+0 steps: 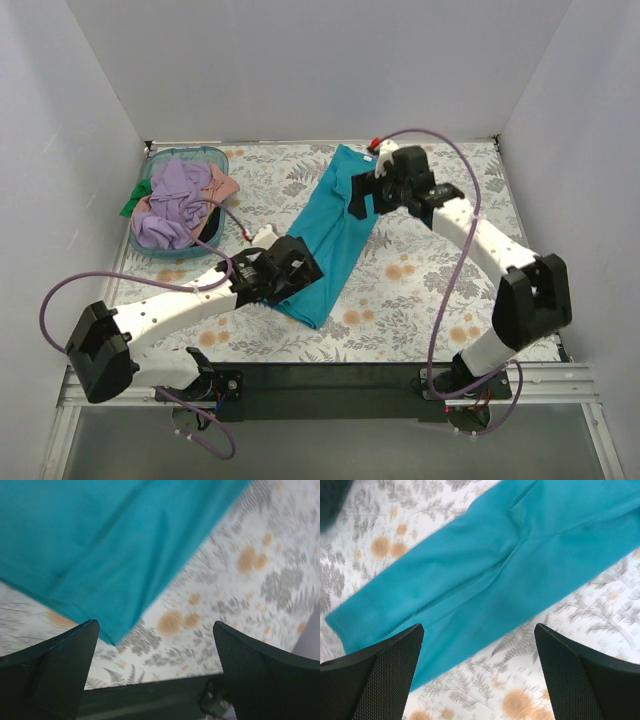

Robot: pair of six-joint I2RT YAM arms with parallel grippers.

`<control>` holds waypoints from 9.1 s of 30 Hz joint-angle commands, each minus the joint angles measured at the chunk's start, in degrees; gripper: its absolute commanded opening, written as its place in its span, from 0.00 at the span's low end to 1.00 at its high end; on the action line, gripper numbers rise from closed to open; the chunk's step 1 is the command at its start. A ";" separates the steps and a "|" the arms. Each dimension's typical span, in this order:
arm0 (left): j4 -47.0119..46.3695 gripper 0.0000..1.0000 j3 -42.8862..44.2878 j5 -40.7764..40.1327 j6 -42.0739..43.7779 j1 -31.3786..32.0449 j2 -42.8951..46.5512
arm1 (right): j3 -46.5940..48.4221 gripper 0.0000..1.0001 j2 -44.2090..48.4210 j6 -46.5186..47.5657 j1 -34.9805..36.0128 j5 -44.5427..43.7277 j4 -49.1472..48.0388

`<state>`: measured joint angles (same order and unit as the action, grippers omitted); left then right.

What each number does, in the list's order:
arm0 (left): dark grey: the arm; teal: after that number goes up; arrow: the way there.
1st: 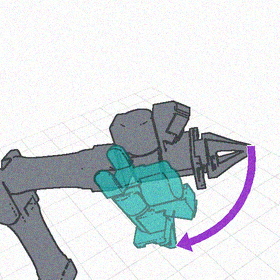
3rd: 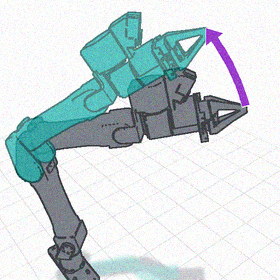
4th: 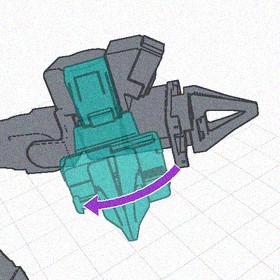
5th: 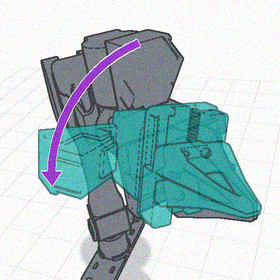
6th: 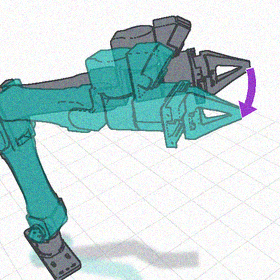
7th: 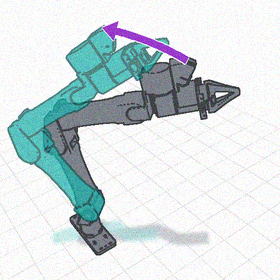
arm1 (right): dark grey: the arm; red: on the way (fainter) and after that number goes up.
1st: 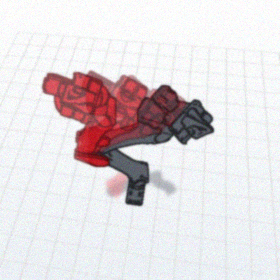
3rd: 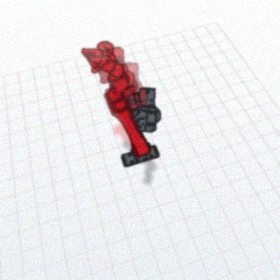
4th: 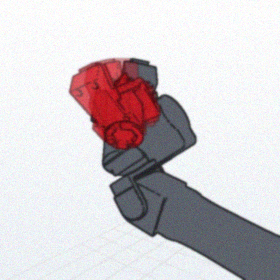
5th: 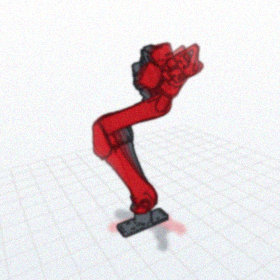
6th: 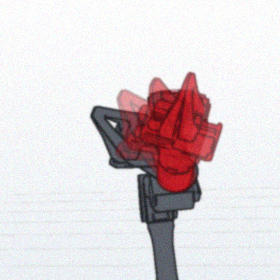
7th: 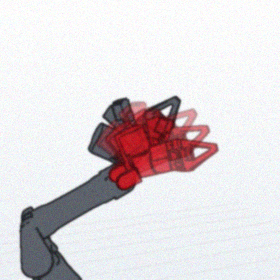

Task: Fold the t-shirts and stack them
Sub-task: Fold the tshirt

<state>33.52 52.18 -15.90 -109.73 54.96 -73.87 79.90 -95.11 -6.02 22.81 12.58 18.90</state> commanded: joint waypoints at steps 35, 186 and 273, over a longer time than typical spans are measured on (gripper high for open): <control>-8.83 0.00 -25.02 14.32 10.16 -28.33 1.25 | -25.13 0.20 -3.16 -9.36 50.23 -29.01 -3.25; -27.63 0.79 -11.29 18.46 19.30 -24.92 -18.47 | -29.05 0.73 -4.33 -11.91 10.58 -4.04 -18.19; -10.24 0.92 -0.68 -2.03 16.13 -13.30 -8.34 | -40.52 0.74 22.75 -16.57 16.57 -18.92 -10.03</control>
<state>19.25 49.98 -15.07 -93.25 42.06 -88.95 35.90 -76.40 -24.60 39.40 -7.33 6.98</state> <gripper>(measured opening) 0.914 0.656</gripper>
